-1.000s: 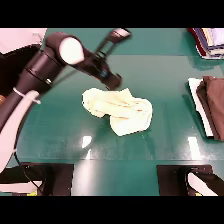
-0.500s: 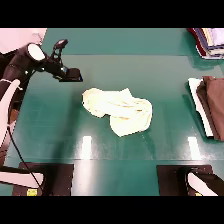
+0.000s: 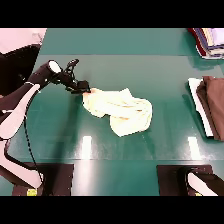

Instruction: Fold the shirts.

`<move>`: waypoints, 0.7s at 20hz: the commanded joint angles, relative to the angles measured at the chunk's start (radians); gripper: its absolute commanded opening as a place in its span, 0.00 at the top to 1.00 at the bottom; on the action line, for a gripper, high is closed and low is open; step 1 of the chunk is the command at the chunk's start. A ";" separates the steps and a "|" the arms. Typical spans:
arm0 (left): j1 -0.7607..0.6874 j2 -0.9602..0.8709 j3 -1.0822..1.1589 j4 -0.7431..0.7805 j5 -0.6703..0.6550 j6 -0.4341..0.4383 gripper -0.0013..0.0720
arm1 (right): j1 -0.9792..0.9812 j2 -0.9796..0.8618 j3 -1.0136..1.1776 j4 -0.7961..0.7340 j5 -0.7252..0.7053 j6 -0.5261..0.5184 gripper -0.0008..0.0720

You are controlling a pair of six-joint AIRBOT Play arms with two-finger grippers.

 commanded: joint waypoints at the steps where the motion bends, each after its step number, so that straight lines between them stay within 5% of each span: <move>1: -0.023 -0.022 0.000 -0.056 0.000 0.024 0.39 | 0.001 -0.008 -0.002 0.001 0.009 0.000 0.97; 2: -0.023 -0.021 0.008 -0.067 -0.005 0.031 0.72 | 0.001 -0.015 -0.012 0.000 0.028 0.000 0.97; 3: -0.020 -0.018 0.025 -0.064 -0.022 0.036 0.94 | 0.001 -0.017 -0.040 0.000 0.052 0.001 0.97; 10: -0.007 0.048 0.281 -0.037 -0.134 0.047 0.95 | -0.003 -0.017 -0.598 -0.074 0.114 0.053 0.93; 12: -0.007 0.050 0.320 -0.037 -0.142 0.047 0.95 | 0.017 -0.038 -0.788 -0.070 0.100 0.053 0.33; 14: -0.007 0.050 0.323 -0.041 -0.147 0.047 0.95 | 0.073 -0.079 -0.930 -0.056 0.040 0.053 0.33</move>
